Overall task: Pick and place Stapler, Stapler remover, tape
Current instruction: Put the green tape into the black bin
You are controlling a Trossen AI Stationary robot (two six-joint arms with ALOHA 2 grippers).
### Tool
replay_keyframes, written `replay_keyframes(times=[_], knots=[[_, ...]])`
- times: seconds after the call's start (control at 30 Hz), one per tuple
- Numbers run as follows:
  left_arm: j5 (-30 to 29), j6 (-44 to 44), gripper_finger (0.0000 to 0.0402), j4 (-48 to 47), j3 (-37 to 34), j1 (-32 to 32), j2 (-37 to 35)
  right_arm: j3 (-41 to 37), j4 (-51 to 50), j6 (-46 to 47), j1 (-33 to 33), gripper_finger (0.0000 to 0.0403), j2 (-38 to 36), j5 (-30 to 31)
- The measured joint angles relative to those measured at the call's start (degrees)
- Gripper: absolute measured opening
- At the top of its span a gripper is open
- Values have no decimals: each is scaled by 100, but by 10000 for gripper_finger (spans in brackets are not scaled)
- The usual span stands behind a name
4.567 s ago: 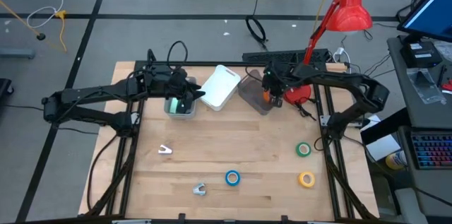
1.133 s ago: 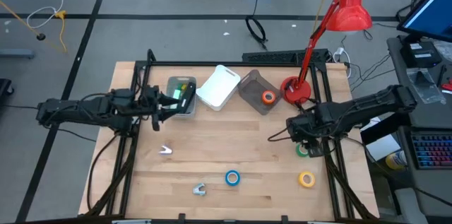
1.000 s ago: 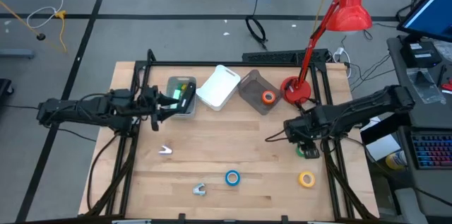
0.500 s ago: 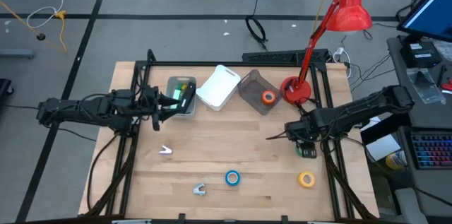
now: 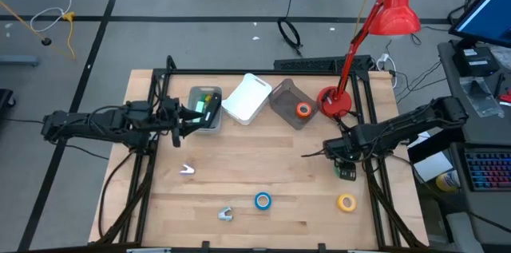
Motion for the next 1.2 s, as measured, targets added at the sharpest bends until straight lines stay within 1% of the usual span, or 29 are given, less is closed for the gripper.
replay_keyframes(times=[0.1, 0.3, 0.37, 0.5, 0.67, 0.8, 0.87, 0.93, 1.03, 1.13, 1.2], knots=[[0, -10, 214, -1, 0, 0, 0, 0, 8, 90, 0, 132, 0, -1], [0, -10, 214, -25, 0, 2, 0, 0, 105, 338, -1, 53, -2, 1], [0, -8, 214, -31, 0, 0, 0, 0, 129, 480, -2, 33, -7, -2], [0, 12, 214, -31, 0, 6, 0, 63, 323, 969, 0, 32, 0, -14], [117, -4, 214, -20, 0, 9, 0, 532, 920, 1769, -42, 32, -2, -14], [366, -34, 214, 78, 0, 9, 0, 1000, 2048, 2352, -261, 32, -2, 65], [524, -25, 214, 144, 0, 9, 0, 1206, 2599, 2495, -429, 32, -4, 321], [657, -12, 214, 162, 0, 9, 0, 1368, 2952, 2556, -673, 32, -4, 684], [715, -12, 214, 151, 0, 9, 0, 1553, 3151, 2456, -1108, 32, -4, 1258], [715, -19, 214, 153, 0, 9, 0, 1681, 3104, 2054, -1623, 32, 0, 1508], [715, -25, 214, 151, 0, 9, 0, 1756, 3123, 1791, -2002, 32, 5, 1544]])
